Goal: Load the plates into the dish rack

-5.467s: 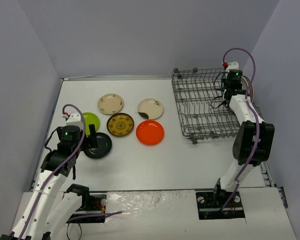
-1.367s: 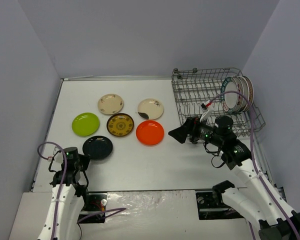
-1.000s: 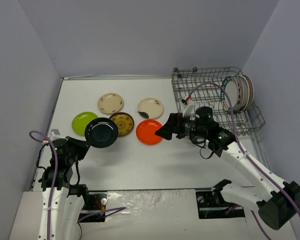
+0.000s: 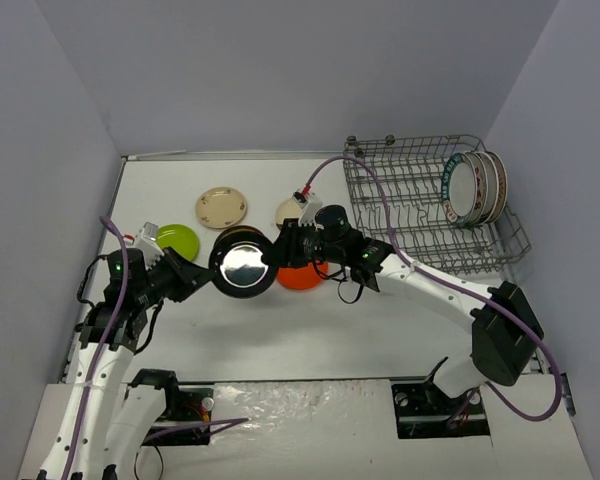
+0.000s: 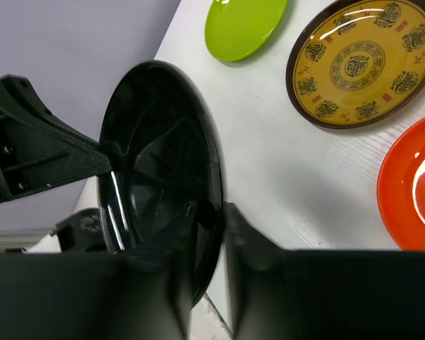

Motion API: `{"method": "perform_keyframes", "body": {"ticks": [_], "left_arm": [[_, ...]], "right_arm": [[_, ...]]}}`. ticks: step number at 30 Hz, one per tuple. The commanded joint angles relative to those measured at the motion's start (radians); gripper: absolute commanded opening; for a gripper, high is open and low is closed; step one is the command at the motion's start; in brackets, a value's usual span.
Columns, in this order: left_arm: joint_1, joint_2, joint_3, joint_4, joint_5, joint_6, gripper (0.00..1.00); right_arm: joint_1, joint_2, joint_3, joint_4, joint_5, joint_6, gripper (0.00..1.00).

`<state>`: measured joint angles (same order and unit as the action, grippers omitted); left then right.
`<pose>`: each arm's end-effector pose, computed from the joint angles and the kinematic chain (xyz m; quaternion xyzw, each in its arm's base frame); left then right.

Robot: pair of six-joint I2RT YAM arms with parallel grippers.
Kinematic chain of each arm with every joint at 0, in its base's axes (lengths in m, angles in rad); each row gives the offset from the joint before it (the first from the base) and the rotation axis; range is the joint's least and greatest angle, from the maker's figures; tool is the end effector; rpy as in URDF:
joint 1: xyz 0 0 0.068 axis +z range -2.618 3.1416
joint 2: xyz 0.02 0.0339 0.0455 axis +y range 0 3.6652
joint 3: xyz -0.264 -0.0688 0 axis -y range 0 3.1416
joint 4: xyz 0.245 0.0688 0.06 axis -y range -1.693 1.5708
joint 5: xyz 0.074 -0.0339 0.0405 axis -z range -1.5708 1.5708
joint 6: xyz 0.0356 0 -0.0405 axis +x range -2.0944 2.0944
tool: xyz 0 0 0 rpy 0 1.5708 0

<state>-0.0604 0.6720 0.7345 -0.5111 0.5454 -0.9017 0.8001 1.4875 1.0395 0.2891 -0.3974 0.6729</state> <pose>0.1469 -0.0274 0.3077 -0.2021 0.8028 -0.4393 0.3488 0.2342 0.2609 0.3076 -0.1752 0.7364 0.5385 0.3703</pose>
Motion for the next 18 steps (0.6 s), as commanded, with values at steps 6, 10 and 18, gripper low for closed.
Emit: {"method": "perform_keyframes", "body": {"ticks": [6, 10, 18], "left_arm": [[-0.009, 0.026, 0.036, 0.039, -0.035, 0.094, 0.40], [-0.010, 0.029, 0.053, -0.051, -0.128, 0.171, 0.79], [-0.007, 0.057, 0.145, -0.203, -0.367, 0.425, 0.97]], "right_arm": [[-0.009, -0.097, 0.031, -0.030, 0.153, -0.100, 0.00], [-0.053, -0.164, 0.021, -0.141, 0.259, -0.182, 0.00], [-0.313, -0.323, 0.090, -0.384, 0.537, -0.544, 0.00]]}}
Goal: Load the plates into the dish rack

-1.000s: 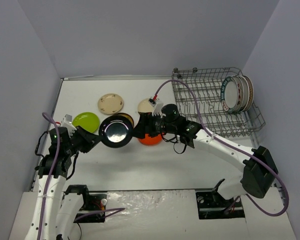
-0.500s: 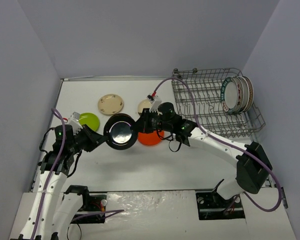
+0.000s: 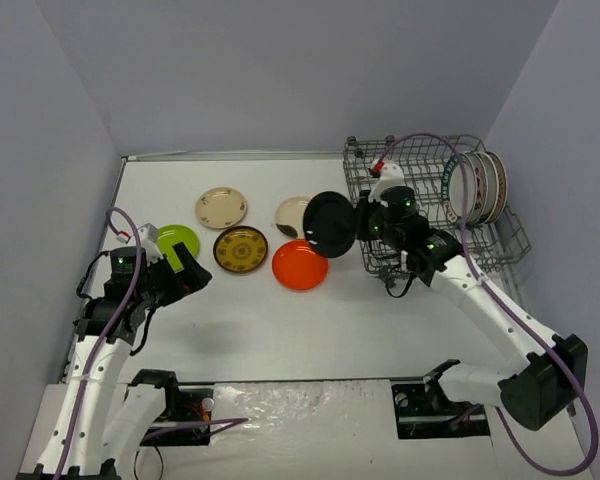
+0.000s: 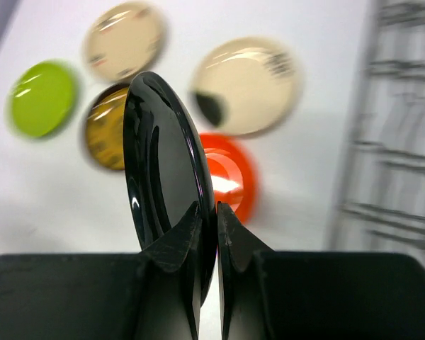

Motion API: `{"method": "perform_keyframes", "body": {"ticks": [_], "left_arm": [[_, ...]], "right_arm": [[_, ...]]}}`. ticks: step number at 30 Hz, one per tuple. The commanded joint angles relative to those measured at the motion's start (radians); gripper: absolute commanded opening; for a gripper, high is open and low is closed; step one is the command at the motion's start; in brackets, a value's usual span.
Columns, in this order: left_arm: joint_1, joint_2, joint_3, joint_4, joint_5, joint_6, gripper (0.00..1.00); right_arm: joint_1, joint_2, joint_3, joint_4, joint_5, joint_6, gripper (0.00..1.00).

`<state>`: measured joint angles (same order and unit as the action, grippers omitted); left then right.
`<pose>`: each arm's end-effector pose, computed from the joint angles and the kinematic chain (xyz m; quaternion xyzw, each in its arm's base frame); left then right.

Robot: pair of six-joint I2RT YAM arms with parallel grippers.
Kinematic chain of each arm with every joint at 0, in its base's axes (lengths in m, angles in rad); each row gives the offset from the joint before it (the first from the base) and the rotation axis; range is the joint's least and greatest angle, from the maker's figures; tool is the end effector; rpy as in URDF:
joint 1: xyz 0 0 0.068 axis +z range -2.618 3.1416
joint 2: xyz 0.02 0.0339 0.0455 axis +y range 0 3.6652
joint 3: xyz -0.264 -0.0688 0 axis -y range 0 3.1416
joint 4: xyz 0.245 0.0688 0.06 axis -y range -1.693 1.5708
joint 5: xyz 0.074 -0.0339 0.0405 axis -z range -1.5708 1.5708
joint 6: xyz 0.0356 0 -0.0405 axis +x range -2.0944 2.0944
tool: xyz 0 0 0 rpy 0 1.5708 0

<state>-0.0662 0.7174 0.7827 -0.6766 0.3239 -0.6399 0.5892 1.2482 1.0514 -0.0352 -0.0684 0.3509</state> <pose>0.1488 -0.0212 0.3011 -0.1763 0.8608 -0.2917 0.3780 0.2438 0.1659 0.3496 -0.1142 0.7757 0.3048 0.5407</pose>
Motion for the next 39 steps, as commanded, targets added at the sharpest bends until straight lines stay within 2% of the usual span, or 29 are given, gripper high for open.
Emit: {"method": "perform_keyframes", "body": {"ticks": [1, 6, 12, 18, 23, 39], "left_arm": [[-0.001, 0.018, 0.099, -0.041, -0.175, 0.198, 0.97], [-0.002, 0.030, 0.056, 0.032, -0.213, 0.247, 0.97], [-0.001, 0.055, -0.004, 0.136, -0.212, 0.279, 0.97], [-0.001, 0.055, -0.007, 0.139, -0.230, 0.275, 0.97], [-0.001, 0.067, -0.005, 0.138, -0.239, 0.281, 0.97], [0.000, 0.090, -0.004, 0.137, -0.248, 0.286, 0.97]], "right_arm": [[-0.153, -0.087, 0.106, -0.072, 0.256, -0.295, 0.00], [-0.386, -0.008, 0.194, -0.048, 0.348, -0.492, 0.00], [-0.509, 0.166, 0.251, 0.107, 0.443, -0.641, 0.00], [-0.568, 0.365, 0.334, 0.222, 0.468, -0.769, 0.00], [-0.583, 0.468, 0.404, 0.264, 0.494, -0.823, 0.00], [-0.630, 0.601, 0.426, 0.272, 0.443, -0.821, 0.00]]}}
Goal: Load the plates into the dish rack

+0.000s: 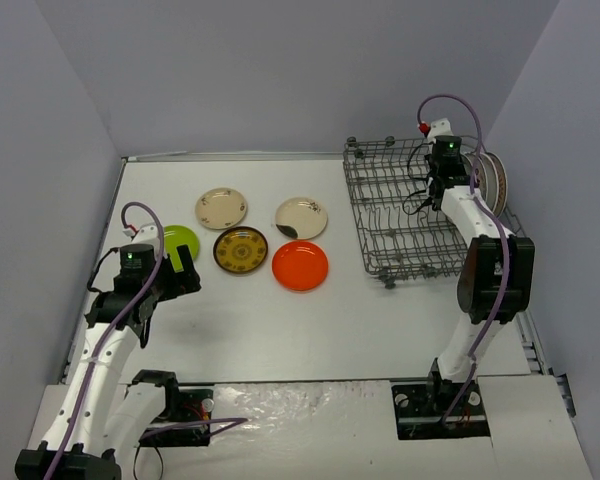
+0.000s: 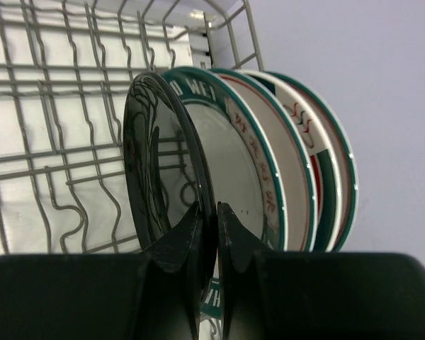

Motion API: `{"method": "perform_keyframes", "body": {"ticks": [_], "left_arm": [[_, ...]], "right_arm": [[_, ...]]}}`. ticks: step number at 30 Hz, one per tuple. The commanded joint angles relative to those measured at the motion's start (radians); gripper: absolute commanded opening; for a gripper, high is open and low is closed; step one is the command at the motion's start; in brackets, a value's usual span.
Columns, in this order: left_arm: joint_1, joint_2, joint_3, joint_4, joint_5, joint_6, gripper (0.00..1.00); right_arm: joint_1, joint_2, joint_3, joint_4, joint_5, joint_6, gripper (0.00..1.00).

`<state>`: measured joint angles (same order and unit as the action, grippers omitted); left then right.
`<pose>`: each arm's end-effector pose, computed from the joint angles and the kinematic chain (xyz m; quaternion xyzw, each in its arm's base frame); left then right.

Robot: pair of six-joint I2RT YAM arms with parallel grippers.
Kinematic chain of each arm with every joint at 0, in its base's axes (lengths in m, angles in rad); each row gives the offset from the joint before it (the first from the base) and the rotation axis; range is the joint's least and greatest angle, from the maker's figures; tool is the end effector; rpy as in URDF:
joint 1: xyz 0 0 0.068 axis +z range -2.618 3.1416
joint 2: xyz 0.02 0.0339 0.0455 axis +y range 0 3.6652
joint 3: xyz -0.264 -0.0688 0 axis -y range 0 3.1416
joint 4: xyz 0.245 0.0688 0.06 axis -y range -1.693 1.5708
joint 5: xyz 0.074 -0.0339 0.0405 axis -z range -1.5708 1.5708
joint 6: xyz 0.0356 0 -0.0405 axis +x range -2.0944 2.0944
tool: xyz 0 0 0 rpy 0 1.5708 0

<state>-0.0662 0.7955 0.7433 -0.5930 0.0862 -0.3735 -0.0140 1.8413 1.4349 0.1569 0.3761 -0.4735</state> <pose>0.1699 -0.0143 0.2834 -0.1178 0.8864 -0.1349 0.4269 0.4429 -0.0193 0.2997 -0.0649 0.7814 -0.2887 0.5494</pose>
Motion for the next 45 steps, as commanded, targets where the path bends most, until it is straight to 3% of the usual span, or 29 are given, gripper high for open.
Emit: {"method": "perform_keyframes", "body": {"ticks": [1, 18, 26, 32, 43, 45], "left_arm": [[0.000, 0.012, 0.035, 0.054, -0.012, 0.019, 0.97], [0.001, 0.018, 0.036, 0.056, -0.006, 0.019, 0.97], [0.002, 0.016, 0.034, 0.056, -0.005, 0.019, 0.97], [0.001, 0.012, 0.034, 0.056, -0.002, 0.019, 0.97], [0.001, 0.005, 0.034, 0.058, 0.003, 0.016, 0.97], [0.000, 0.004, 0.034, 0.058, 0.004, 0.016, 0.97]], "right_arm": [[-0.029, 0.013, 0.040, 0.080, -0.007, 0.009, 0.00], [-0.067, 0.046, 0.001, 0.049, -0.128, 0.108, 0.02], [-0.075, 0.055, -0.004, 0.033, -0.142, 0.140, 0.21], [-0.077, 0.051, -0.007, 0.019, -0.146, 0.160, 0.25], [-0.035, -0.162, -0.024, -0.013, -0.169, 0.185, 0.60], [-0.006, -0.241, -0.035, -0.031, -0.168, 0.196, 0.71]]}}
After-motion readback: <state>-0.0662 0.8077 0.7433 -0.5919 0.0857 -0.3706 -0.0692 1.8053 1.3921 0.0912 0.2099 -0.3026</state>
